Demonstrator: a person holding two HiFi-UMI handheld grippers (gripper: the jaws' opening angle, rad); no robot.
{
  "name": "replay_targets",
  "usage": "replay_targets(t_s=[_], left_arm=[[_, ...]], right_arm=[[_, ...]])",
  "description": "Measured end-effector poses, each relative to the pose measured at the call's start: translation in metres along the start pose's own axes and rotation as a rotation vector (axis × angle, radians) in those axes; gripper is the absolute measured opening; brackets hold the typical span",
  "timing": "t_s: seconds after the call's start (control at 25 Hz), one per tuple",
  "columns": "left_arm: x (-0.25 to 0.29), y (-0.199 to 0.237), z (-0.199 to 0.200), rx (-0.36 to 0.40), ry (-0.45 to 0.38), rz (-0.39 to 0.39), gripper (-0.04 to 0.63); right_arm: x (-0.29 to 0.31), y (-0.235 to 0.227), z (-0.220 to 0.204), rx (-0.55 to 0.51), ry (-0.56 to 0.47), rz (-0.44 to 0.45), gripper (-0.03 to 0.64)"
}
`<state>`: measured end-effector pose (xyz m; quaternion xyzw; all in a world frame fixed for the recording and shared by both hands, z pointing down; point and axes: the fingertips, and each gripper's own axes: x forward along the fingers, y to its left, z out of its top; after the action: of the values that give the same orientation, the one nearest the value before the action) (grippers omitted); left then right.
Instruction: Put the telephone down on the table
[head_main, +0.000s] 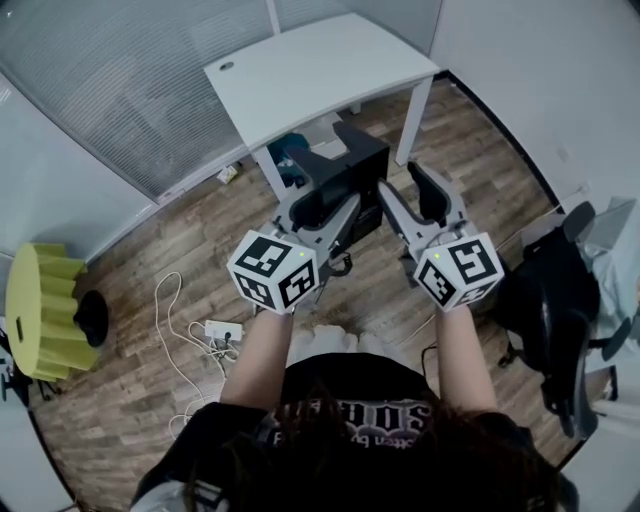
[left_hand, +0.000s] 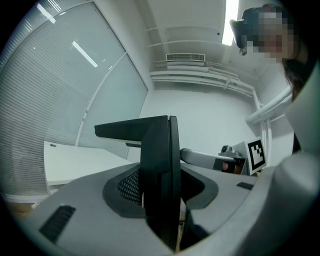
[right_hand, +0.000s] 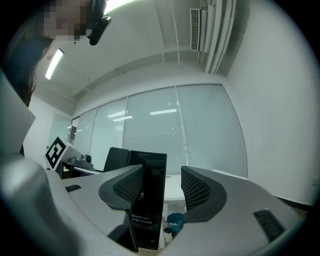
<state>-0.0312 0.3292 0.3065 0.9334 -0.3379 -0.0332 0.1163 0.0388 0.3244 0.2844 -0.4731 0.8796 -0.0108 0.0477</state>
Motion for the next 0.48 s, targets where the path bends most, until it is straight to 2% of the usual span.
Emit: replay_targets(t_s=[0.2, 0.48], left_arm=[[0.013, 0.011, 0.006, 0.006, -0.003, -0.008, 0.168], [0.043, 0.032, 0.012, 0.006, -0.006, -0.057, 0.168]], right_arm=[[0.016, -0.008, -0.003, -0.002, 0.008, 0.013, 0.240], [0.048, -0.031, -0.007, -0.008, 0.022, 0.022, 0.247]])
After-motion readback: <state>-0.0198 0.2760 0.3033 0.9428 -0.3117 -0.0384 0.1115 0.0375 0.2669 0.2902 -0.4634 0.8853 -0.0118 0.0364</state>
